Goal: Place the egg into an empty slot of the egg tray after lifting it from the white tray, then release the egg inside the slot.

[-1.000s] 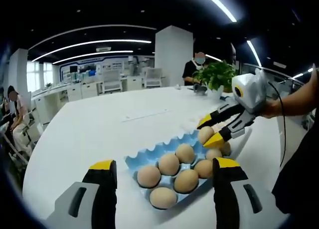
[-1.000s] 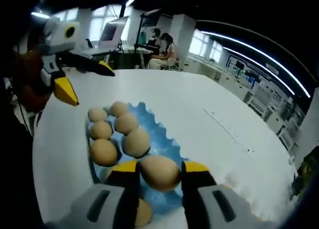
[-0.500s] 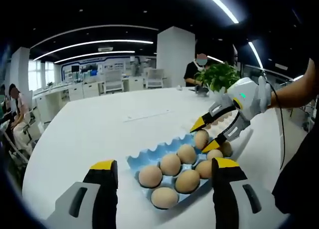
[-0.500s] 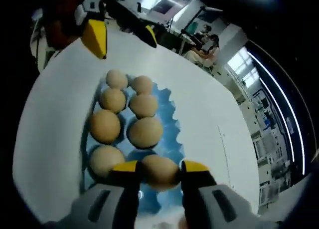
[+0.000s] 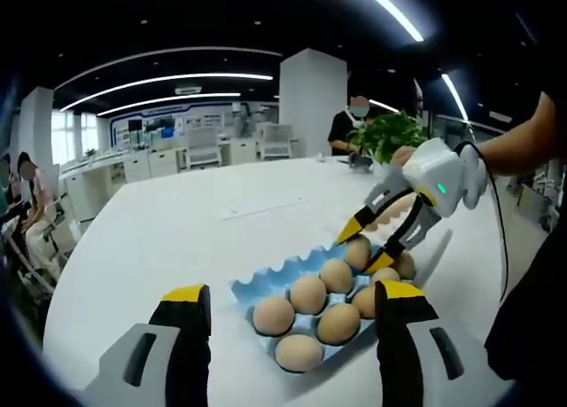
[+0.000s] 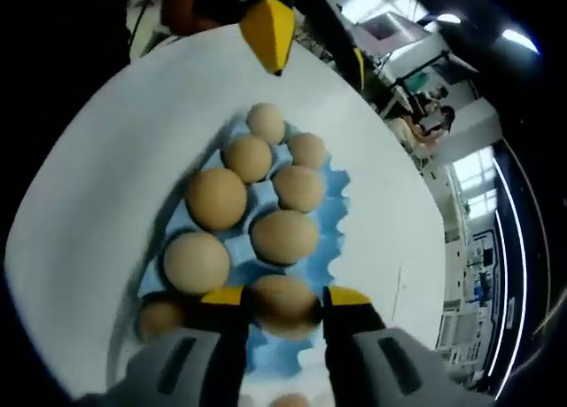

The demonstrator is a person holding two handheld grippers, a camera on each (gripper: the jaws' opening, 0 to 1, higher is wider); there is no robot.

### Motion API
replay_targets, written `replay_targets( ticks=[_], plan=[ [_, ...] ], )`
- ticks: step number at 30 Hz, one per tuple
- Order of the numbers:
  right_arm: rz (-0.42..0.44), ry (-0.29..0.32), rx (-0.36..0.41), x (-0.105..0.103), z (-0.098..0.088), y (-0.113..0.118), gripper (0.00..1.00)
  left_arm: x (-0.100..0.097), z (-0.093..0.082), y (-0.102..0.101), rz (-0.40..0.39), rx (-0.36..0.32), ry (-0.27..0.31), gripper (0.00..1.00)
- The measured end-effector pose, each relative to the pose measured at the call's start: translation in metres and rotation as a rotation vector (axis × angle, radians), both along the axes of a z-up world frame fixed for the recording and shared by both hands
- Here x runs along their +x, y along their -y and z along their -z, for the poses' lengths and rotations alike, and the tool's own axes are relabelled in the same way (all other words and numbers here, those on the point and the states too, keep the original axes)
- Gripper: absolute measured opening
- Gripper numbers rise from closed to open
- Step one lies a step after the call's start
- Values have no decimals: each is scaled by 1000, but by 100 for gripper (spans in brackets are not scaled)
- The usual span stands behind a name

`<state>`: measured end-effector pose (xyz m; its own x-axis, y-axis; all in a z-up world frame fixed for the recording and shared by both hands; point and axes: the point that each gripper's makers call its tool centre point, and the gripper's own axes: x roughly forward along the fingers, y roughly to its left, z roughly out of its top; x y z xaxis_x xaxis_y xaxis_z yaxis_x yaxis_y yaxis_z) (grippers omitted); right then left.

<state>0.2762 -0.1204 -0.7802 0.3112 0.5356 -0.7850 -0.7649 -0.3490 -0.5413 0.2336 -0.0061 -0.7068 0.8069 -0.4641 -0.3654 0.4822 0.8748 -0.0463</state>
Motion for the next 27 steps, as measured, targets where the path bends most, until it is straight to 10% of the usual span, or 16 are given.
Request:
replay_targets(
  ticks=[9, 15, 27],
  plan=[
    [-2, -21, -4, -3, -4, 4, 33, 1, 0, -1, 4, 6, 1, 74],
    [147, -331, 78, -3, 5, -2, 33, 7, -8, -2, 3, -11, 14, 73],
    [230, -442, 165, -6, 0, 12, 38, 8, -5, -4, 2, -5, 8, 72]
  ],
)
